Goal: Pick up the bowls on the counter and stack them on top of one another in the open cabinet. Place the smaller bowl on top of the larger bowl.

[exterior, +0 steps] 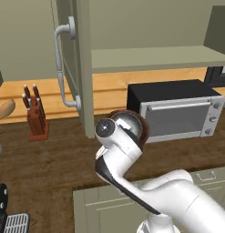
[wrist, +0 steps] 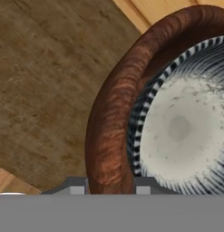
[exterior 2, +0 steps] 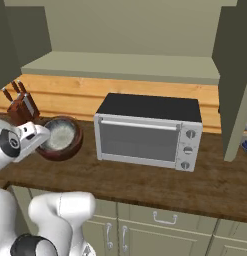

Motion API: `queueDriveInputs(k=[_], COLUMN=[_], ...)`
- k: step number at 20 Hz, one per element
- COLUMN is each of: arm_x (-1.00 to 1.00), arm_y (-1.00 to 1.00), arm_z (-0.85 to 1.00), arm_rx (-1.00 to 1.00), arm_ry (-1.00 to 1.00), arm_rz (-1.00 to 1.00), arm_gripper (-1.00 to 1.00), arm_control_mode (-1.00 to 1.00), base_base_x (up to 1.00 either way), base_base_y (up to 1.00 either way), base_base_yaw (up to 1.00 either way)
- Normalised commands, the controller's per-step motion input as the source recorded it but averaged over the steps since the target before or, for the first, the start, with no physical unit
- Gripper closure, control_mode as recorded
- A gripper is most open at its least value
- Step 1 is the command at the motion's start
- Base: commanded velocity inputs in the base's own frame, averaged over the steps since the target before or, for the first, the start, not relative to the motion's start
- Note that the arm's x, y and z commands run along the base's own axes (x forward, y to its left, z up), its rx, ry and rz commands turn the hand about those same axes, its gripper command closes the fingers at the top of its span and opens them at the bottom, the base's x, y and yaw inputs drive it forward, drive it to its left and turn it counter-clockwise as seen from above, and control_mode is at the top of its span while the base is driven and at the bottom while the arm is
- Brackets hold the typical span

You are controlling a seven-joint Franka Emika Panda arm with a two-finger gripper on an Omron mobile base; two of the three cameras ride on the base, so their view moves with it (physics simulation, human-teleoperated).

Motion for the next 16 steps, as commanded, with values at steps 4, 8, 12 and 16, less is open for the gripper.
queueDriveInputs(k=[4, 8, 12, 16], arm_x=[-0.46, -0.1, -0.02, 0.1], arm_y=[-0.3, -0.49, -0.46, -0.34], arm_z=[1.0, 1.0, 1.0, 1.0], arm_rx=[-0.13, -0.09, -0.08, -0.01], arm_ry=[-0.36, -0.29, -0.17, -0.02], arm_rz=[0.18, 0.3, 0.21, 0.15], arm_gripper=[1.0, 1.0, 1.0, 1.0], arm_control_mode=[-1.0, -1.0, -1.0, -1.0], base_base_x=[0.0, 0.0, 0.0, 0.0], base_base_y=[0.0, 0.0, 0.0, 0.0], base_base_yaw=[0.0, 0.0, 0.0, 0.0])
